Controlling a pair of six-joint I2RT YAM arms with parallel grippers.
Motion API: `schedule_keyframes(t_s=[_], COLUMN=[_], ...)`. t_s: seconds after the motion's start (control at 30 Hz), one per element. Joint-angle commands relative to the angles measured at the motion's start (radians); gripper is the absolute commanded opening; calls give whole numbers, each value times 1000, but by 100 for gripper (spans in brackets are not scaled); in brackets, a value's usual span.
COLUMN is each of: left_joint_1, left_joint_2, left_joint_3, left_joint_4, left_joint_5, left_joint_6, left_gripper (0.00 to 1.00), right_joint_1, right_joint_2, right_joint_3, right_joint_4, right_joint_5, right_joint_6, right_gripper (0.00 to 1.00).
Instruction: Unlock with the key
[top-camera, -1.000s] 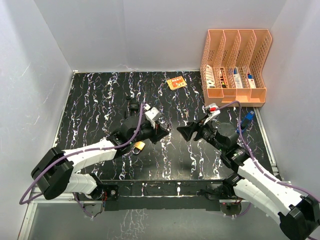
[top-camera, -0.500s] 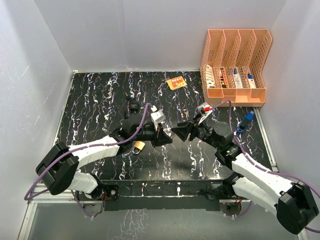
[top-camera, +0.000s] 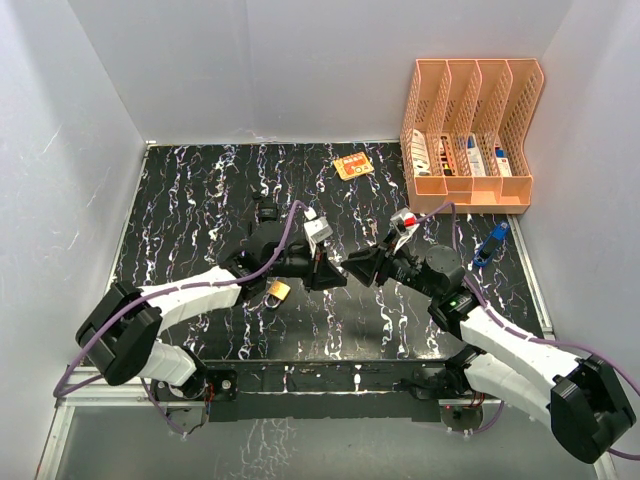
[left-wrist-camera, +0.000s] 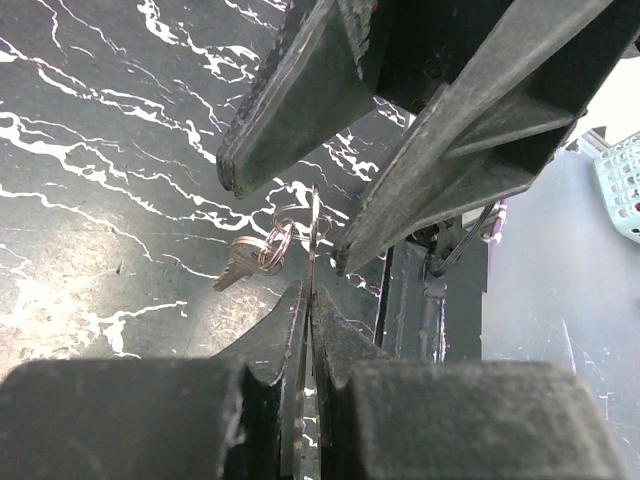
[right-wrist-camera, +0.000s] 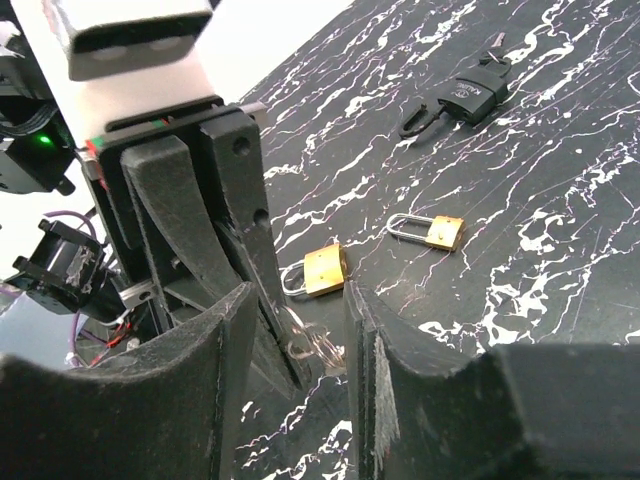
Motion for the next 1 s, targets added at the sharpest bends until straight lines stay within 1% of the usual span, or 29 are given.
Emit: schedule_keyframes(t_s=[0.0, 0.17, 0.3, 0.5, 0.7, 0.97], left_joint_1=[8, 10, 10, 10, 10, 14], left_joint_2=[12, 11, 4, -3, -10, -16], left_joint_3=[39, 43, 46, 49, 49, 53], left_joint_4=[0, 0, -1, -5, -8, -8], left_joint_5=[55, 59, 66, 77, 71, 65], left_joint_6=[-7, -4, -3, 2, 7, 7], left_gripper=[0, 0, 0, 0, 0, 0], right_joint_1=[-2, -2, -3, -4, -4, -6], right_joint_2=[1, 8, 15, 22, 22, 28], right_joint_3=[1, -1, -3, -5, -5, -5], right_joint_4=[88, 91, 93, 97, 97, 101], right_joint_5=[-30, -39, -45, -51, -55, -60], right_joint_6=[5, 8, 8, 8, 10, 10], right_gripper=[36, 27, 24, 23, 15, 2])
